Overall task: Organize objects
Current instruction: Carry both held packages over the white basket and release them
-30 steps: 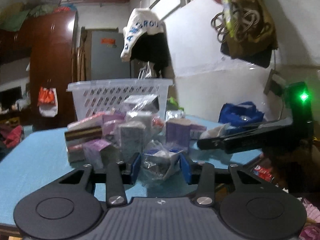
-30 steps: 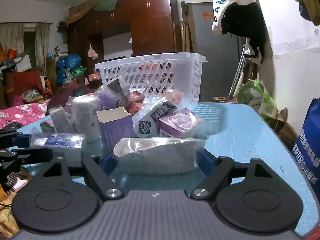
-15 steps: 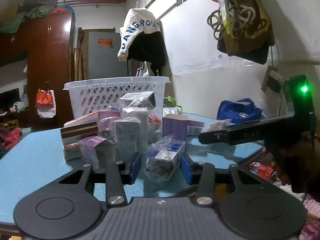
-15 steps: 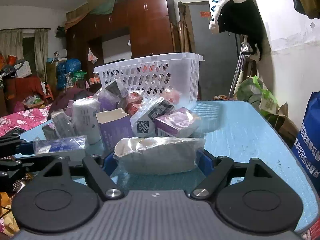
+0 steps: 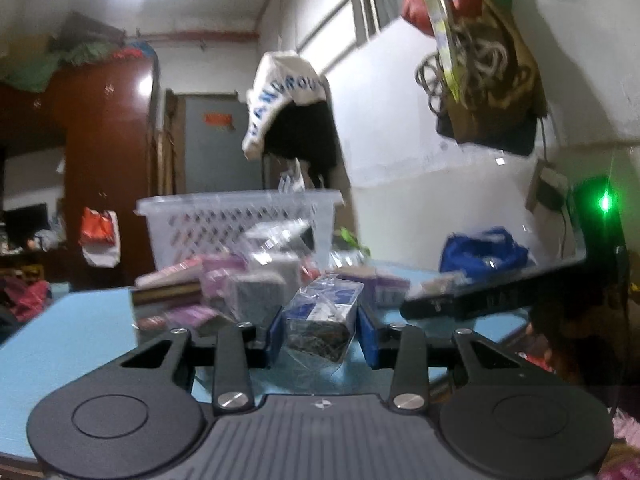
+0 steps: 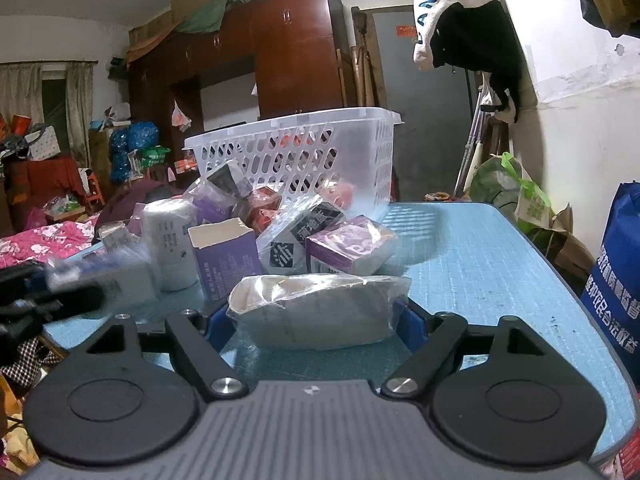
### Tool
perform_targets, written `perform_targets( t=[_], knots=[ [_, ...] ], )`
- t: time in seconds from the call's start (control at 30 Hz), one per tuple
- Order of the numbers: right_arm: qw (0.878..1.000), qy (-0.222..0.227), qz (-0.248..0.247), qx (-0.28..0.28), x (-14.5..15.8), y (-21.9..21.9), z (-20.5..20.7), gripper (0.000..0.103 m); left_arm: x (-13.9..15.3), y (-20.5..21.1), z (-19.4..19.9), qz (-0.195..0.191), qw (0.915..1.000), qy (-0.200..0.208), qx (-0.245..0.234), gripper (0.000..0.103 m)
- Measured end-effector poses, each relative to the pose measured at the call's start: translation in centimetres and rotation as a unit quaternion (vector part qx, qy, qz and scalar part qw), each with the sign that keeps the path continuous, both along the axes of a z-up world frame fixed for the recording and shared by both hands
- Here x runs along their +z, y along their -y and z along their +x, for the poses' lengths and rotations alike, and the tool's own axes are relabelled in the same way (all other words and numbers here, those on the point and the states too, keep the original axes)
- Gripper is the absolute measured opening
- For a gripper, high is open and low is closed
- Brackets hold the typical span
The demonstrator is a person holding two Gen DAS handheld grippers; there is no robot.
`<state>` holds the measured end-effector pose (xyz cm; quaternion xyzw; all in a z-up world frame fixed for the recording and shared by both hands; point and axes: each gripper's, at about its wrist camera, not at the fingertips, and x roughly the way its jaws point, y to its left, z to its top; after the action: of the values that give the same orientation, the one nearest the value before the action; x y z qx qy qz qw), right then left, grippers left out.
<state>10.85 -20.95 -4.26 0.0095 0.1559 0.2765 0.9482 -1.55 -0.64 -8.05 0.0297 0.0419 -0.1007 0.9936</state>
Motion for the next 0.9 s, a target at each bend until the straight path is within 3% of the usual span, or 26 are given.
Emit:
perform_targets(
  t=[0.13, 0.4, 0.57, 0.73, 0.9],
  knots=[
    [1.000, 0.017, 0.003, -0.008, 0.6, 0.2, -0.5, 0.083, 1.2, -1.0, -1.0, -0.016, 0.9994, 0.026, 0.015, 0.043],
    [0.999, 0.043, 0.017, -0.015, 2.4, 0.7, -0.9, 0.083, 3.0, -3.2, -1.1, -0.037, 0.9979, 0.037, 0.038, 0.042],
    [0.997, 0.073, 0.030, -0.009, 5.9, 0.8, 0.8, 0.083, 7.0, -5.2, 0.7, -0.046, 0.9961, 0.057, 0.048, 0.042],
    [0.993, 0.111, 0.027, 0.018, 12.2, -2.9, 6.3, 0.083, 13.2, -6.3, 7.6, -0.058, 0.9962, 0.052, 0.039, 0.042],
    [0.997, 0.074, 0.010, -0.004, 15.2, -8.0, 15.0, 0.083, 16.6, -6.9, 19.1, -0.070, 0.9947, -0.033, 0.068, 0.042]
  ],
)
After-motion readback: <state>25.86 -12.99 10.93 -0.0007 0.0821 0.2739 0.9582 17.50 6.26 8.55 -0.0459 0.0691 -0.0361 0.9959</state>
